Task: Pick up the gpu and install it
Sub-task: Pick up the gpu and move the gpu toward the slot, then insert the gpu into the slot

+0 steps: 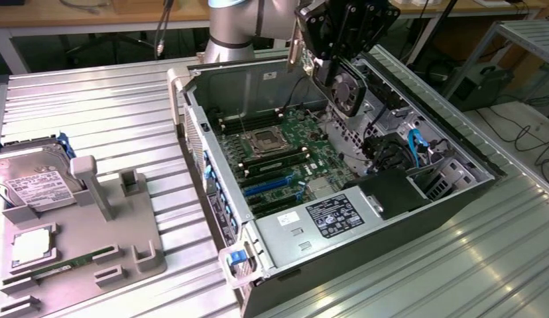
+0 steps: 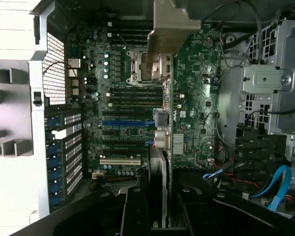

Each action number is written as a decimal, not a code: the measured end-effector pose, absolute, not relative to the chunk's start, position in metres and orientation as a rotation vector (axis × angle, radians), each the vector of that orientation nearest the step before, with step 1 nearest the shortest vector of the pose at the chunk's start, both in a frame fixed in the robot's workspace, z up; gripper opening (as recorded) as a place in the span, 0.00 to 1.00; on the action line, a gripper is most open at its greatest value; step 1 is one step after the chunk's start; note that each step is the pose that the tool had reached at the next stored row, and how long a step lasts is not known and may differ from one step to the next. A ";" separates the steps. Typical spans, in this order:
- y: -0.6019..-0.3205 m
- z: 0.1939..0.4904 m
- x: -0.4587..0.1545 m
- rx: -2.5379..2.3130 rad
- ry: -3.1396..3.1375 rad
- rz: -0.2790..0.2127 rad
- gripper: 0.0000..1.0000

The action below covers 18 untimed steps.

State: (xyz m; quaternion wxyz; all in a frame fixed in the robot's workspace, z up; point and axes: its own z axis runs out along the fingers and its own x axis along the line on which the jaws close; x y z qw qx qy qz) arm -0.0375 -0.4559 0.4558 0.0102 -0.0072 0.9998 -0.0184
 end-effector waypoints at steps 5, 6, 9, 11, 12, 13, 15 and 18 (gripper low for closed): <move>-0.456 0.456 -0.037 -0.023 3.121 -0.057 0.27; -0.456 0.456 -0.037 -0.023 3.121 -0.057 0.27; -0.456 0.456 -0.037 -0.023 3.121 -0.057 0.27; -0.456 0.456 -0.037 -0.023 3.121 -0.057 0.27; -0.456 0.456 -0.037 -0.023 3.121 -0.057 0.27; -0.456 0.456 -0.037 -0.024 3.121 -0.057 0.27; -0.456 0.456 -0.037 -0.030 3.120 -0.057 0.27; -0.456 0.456 -0.037 -0.051 3.120 -0.057 0.27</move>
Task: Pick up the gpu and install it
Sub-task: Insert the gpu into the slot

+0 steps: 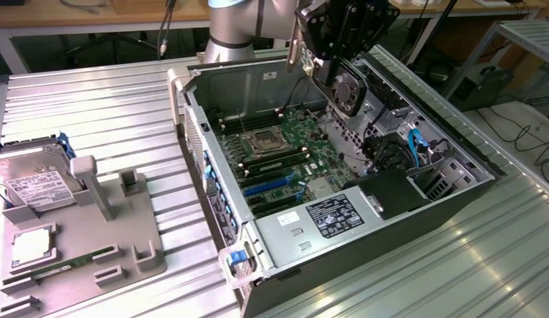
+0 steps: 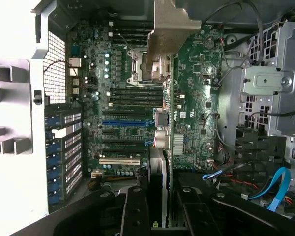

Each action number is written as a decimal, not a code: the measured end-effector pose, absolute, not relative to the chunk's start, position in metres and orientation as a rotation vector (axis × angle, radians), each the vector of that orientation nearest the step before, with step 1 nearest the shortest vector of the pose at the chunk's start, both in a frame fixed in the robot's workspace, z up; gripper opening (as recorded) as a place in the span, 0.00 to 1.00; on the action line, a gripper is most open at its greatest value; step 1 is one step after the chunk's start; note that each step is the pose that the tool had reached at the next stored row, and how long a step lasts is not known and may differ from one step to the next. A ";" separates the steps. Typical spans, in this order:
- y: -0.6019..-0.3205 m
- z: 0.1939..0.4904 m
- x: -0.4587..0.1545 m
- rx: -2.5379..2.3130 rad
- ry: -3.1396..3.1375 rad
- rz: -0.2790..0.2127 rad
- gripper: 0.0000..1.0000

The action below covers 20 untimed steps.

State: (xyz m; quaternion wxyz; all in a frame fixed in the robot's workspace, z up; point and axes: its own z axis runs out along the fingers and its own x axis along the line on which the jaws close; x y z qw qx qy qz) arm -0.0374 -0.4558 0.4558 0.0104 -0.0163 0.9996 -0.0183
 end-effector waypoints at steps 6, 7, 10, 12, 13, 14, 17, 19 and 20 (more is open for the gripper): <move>-0.456 0.456 -0.037 -0.152 3.116 -0.056 0.27; -0.456 0.456 -0.037 -0.171 3.114 -0.056 0.27; -0.456 0.456 -0.037 -0.207 3.112 -0.055 0.27; -0.456 0.456 -0.037 -0.233 3.110 -0.055 0.27; -0.456 0.456 -0.037 -0.246 3.108 -0.055 0.27; -0.456 0.456 -0.037 -0.258 3.107 -0.055 0.27; -0.456 0.456 -0.037 -0.296 3.103 -0.054 0.27; -0.456 0.456 -0.037 -0.323 3.100 -0.054 0.27; -0.456 0.456 -0.037 -0.345 3.098 -0.054 0.27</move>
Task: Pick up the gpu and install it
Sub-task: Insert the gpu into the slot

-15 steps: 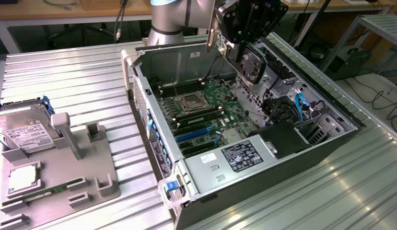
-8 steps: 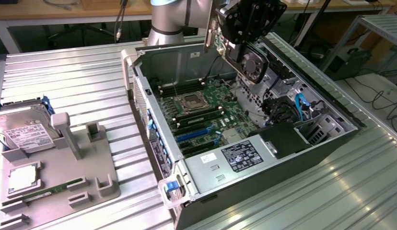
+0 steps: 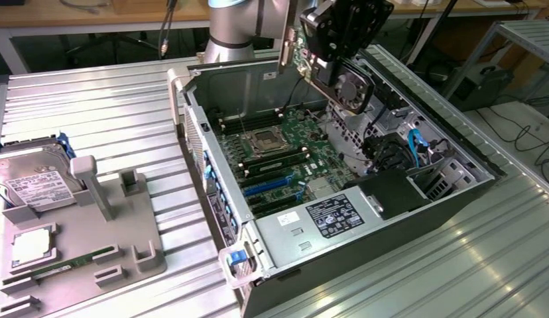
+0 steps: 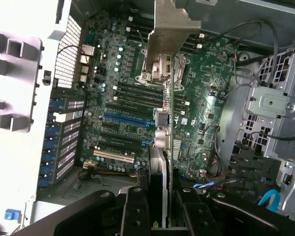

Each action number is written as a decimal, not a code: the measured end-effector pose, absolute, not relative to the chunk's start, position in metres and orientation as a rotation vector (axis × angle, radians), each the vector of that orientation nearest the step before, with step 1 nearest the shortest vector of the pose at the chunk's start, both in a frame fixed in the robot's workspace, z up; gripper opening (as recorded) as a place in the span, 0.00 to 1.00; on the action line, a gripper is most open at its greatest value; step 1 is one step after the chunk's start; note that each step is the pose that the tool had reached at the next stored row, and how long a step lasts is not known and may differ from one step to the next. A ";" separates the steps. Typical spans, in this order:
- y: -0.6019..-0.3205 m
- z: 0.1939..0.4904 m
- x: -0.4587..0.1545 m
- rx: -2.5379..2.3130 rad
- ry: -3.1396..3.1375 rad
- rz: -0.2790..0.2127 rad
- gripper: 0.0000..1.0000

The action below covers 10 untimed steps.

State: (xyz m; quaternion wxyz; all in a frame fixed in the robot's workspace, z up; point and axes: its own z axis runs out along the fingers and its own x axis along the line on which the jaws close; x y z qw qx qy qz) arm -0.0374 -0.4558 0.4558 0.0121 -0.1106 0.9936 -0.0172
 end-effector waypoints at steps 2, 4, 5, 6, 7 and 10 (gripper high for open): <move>-0.456 0.456 -0.037 -0.372 3.094 -0.053 0.27; -0.456 0.456 -0.037 -0.395 3.091 -0.053 0.27; -0.456 0.456 -0.037 -0.407 3.090 -0.053 0.27; -0.456 0.456 -0.037 -0.420 3.088 -0.053 0.27; -0.456 0.456 -0.037 -0.431 3.086 -0.053 0.27; -0.456 0.456 -0.037 -0.467 3.081 -0.052 0.27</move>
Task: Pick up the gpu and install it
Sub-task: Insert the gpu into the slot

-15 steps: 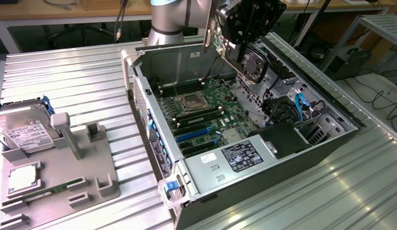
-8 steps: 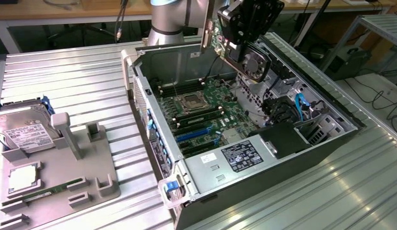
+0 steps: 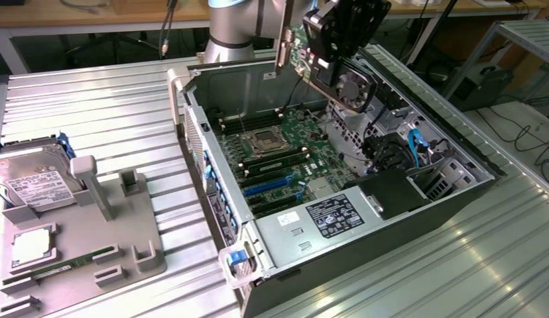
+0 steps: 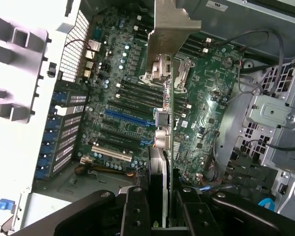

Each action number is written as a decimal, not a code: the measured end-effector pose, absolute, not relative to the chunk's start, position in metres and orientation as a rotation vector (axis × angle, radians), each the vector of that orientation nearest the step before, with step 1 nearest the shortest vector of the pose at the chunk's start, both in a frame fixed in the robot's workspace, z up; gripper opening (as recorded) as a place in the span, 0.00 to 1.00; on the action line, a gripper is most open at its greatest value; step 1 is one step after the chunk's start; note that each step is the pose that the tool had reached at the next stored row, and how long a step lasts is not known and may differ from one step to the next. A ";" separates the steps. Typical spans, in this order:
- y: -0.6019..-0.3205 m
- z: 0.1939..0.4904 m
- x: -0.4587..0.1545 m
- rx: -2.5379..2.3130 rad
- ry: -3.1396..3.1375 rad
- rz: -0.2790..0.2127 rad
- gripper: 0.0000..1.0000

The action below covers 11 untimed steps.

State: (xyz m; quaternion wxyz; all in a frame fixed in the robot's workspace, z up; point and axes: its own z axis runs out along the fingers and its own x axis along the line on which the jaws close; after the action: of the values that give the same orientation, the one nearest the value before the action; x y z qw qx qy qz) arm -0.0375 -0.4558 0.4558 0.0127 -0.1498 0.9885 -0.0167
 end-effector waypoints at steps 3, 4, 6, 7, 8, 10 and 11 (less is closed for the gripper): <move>-0.456 0.456 -0.037 -0.508 3.074 -0.052 0.27; -0.456 0.456 -0.037 -0.520 3.071 -0.051 0.27; -0.456 0.456 -0.037 -0.545 3.067 -0.051 0.27; -0.456 0.456 -0.037 -0.559 3.064 -0.051 0.27; -0.456 0.456 -0.037 -0.576 3.061 -0.051 0.27; -0.456 0.456 -0.037 -0.608 3.054 -0.050 0.27; -0.456 0.456 -0.037 -0.625 3.051 -0.050 0.27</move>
State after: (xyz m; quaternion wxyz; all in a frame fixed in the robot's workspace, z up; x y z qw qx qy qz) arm -0.0375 -0.4558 0.4558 0.0136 -0.2005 0.9795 -0.0161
